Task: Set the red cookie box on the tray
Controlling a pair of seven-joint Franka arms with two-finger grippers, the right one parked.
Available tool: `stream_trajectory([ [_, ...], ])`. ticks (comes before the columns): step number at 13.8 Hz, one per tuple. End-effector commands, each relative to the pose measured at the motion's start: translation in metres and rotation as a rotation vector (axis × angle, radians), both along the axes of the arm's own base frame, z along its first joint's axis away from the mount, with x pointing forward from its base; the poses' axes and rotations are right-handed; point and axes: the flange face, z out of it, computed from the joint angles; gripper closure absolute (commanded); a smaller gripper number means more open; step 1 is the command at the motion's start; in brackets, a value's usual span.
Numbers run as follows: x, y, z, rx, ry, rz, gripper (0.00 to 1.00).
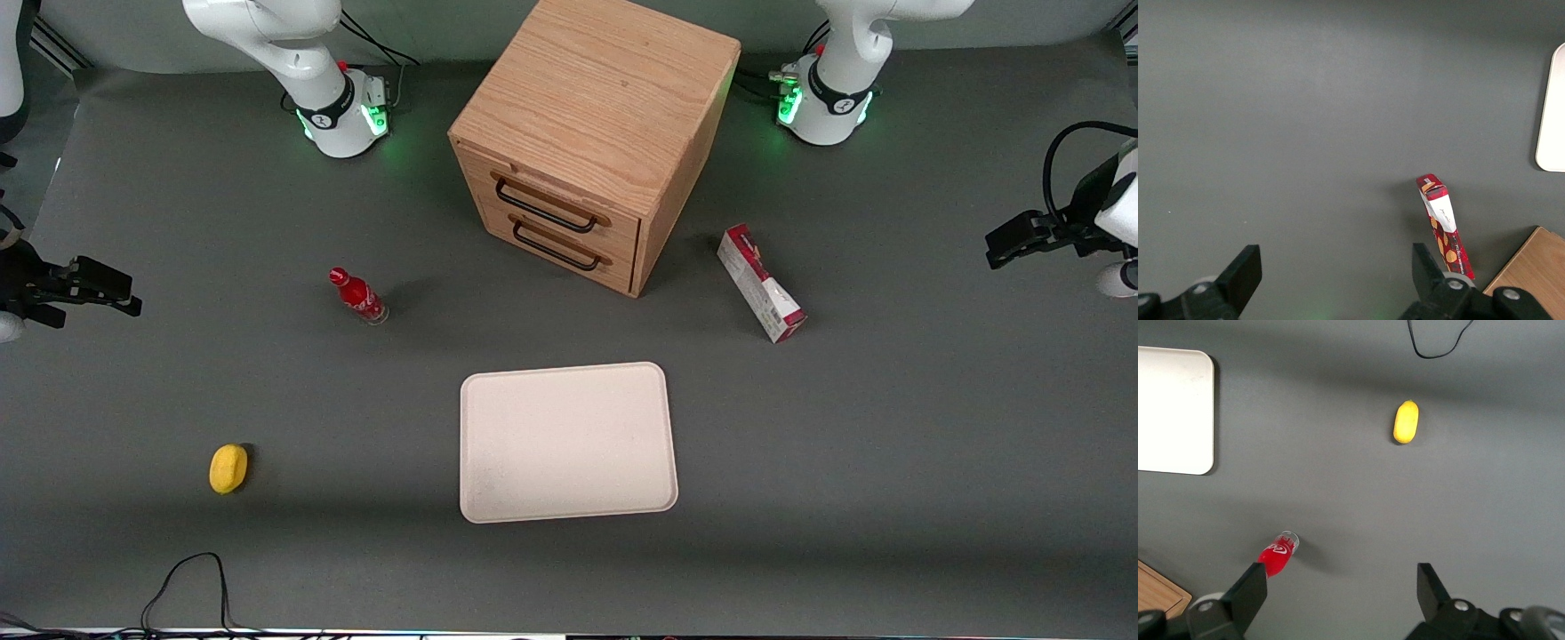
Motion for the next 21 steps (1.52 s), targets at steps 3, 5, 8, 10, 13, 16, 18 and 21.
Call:
stream_trajectory([
  [3, -0.016, -0.013, 0.002, -0.057, 0.057, -0.015, 0.00],
  [5, -0.019, -0.017, 0.008, -0.085, 0.054, -0.016, 0.00],
  [8, -0.023, -0.017, 0.012, -0.086, 0.053, -0.018, 0.00],
  [10, -0.026, -0.026, 0.010, -0.085, 0.062, -0.033, 0.00],
  [13, -0.044, -0.057, 0.002, -0.083, 0.076, -0.004, 0.00],
  [16, -0.061, -0.114, -0.004, -0.081, 0.091, 0.121, 0.00],
  [18, -0.073, -0.156, -0.009, -0.069, 0.086, 0.169, 0.00],
  [21, -0.093, -0.179, -0.019, -0.065, 0.067, 0.200, 0.00],
])
